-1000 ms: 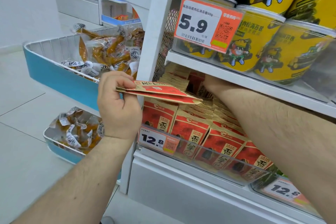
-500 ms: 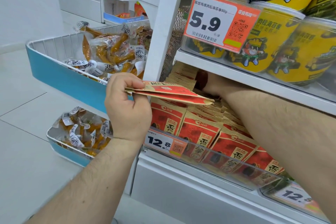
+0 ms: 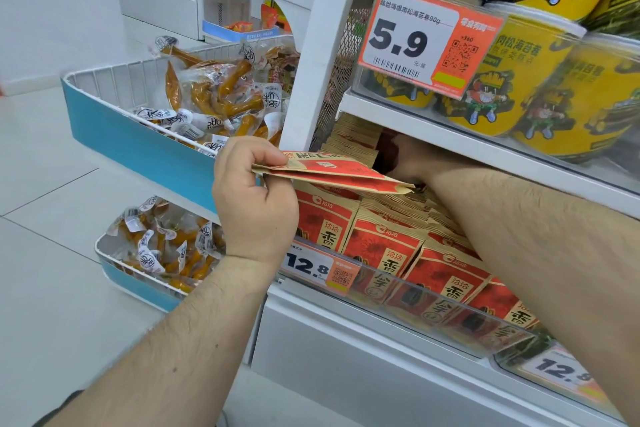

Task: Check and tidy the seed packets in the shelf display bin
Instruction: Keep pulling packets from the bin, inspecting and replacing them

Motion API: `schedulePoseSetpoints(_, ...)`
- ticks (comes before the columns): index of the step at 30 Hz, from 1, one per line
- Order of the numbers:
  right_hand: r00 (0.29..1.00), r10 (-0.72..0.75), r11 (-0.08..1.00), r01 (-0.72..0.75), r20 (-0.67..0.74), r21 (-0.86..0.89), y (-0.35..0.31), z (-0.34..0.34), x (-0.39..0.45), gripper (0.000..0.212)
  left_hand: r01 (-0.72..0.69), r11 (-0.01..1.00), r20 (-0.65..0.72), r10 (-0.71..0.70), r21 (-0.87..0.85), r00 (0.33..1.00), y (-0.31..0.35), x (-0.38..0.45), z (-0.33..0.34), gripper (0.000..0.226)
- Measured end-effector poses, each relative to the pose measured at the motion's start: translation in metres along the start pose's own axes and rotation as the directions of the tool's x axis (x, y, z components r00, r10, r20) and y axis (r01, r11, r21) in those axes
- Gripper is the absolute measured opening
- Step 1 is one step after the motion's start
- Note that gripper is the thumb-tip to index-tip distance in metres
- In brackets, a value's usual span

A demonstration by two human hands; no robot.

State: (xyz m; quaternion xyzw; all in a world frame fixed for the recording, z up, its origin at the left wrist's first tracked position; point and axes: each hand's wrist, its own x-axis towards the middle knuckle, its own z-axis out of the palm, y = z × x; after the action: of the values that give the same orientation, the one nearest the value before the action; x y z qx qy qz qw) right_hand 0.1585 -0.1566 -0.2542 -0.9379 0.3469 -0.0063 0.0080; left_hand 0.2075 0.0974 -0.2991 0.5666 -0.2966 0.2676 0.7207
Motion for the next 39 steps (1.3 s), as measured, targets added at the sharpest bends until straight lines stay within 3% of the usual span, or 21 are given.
schedulePoseSetpoints(4,1.0,0.005,0.999,-0.004,0.022,-0.038,0.002,-0.005,-0.009,0.051,0.005,1.0,0.008,-0.005,0.016,1.0,0.001,-0.001,-0.002,0.026)
schedulePoseSetpoints(7,0.999,0.001,0.997,-0.003,0.034,0.082,-0.006,-0.018,-0.028,0.054,0.016,1.0,0.019,-0.016,0.012,1.0,0.003,-0.001,-0.003,0.024)
schedulePoseSetpoints(12,0.974,-0.086,0.949,0.017,0.208,0.314,-0.024,-0.043,-0.098,0.064,0.007,1.0,0.009,-0.007,0.011,1.0,0.005,-0.002,-0.006,0.026)
schedulePoseSetpoints(16,0.965,-0.26,0.793,0.238,-0.042,0.561,-0.033,-0.054,-0.152,0.071,-0.008,1.0,0.003,0.008,-0.01,1.0,0.011,-0.002,-0.007,0.024)
schedulePoseSetpoints(17,0.944,-0.306,0.786,0.322,-0.12,0.527,-0.036,-0.057,-0.162,0.068,-0.022,1.0,0.001,0.022,-0.015,1.0,0.014,-0.002,-0.007,0.025)
schedulePoseSetpoints(18,0.909,-0.365,0.825,0.416,-0.201,0.383,-0.039,-0.058,-0.169,0.071,-0.04,0.999,-0.002,0.04,-0.026,0.999,0.018,-0.001,-0.006,0.027)
schedulePoseSetpoints(20,0.784,-0.502,0.847,0.531,-0.365,-0.025,-0.044,-0.054,-0.176,0.068,-0.079,0.994,-0.012,0.078,-0.07,0.997,0.029,0.001,-0.006,0.031)
schedulePoseSetpoints(21,0.712,-0.549,0.824,0.549,-0.437,-0.141,-0.047,-0.052,-0.178,0.058,-0.098,0.991,-0.015,0.097,-0.095,0.995,0.034,0.002,-0.006,0.031)
schedulePoseSetpoints(23,0.602,-0.576,0.795,0.569,-0.553,-0.209,-0.052,-0.051,-0.185,0.041,-0.112,0.984,-0.015,0.111,-0.136,0.994,0.043,0.004,-0.008,0.029)
schedulePoseSetpoints(25,0.556,-0.54,0.795,0.583,-0.632,-0.166,-0.053,-0.053,-0.195,0.032,-0.059,0.978,-0.002,0.059,-0.2,0.998,0.052,0.007,-0.011,0.028)
schedulePoseSetpoints(26,0.567,-0.499,0.803,0.587,-0.656,-0.104,-0.055,-0.054,-0.201,0.03,-0.013,0.969,0.008,0.016,-0.247,1.0,0.056,0.009,-0.013,0.028)
schedulePoseSetpoints(28,0.703,-0.343,0.797,0.569,-0.623,0.202,-0.057,-0.054,-0.214,0.027,0.119,0.924,0.054,-0.106,-0.362,0.993,0.062,0.011,-0.015,0.027)
schedulePoseSetpoints(30,0.879,-0.181,0.653,0.442,-0.44,0.615,-0.059,-0.048,-0.222,0.022,0.33,0.826,0.166,-0.285,-0.457,0.944,0.067,0.01,-0.015,0.024)
schedulePoseSetpoints(31,0.935,-0.137,0.564,0.346,-0.328,0.75,-0.058,-0.045,-0.223,0.021,0.447,0.756,0.248,-0.372,-0.478,0.895,0.069,0.007,-0.014,0.021)
schedulePoseSetpoints(33,0.982,-0.112,0.419,0.183,-0.15,0.889,-0.055,-0.037,-0.226,0.013,0.624,0.638,0.385,-0.492,-0.451,0.781,0.075,0.002,-0.01,0.008)
schedulePoseSetpoints(35,0.99,-0.134,0.344,0.096,-0.052,0.934,-0.05,-0.03,-0.228,0.015,0.715,0.577,0.466,-0.545,-0.396,0.697,0.078,-0.005,-0.005,0.01)
schedulePoseSetpoints(39,0.998,-0.066,0.301,0.039,-0.02,0.953,-0.035,-0.02,-0.228,0.012,0.803,0.558,0.607,-0.569,-0.21,0.554,0.078,-0.017,0.001,0.01)
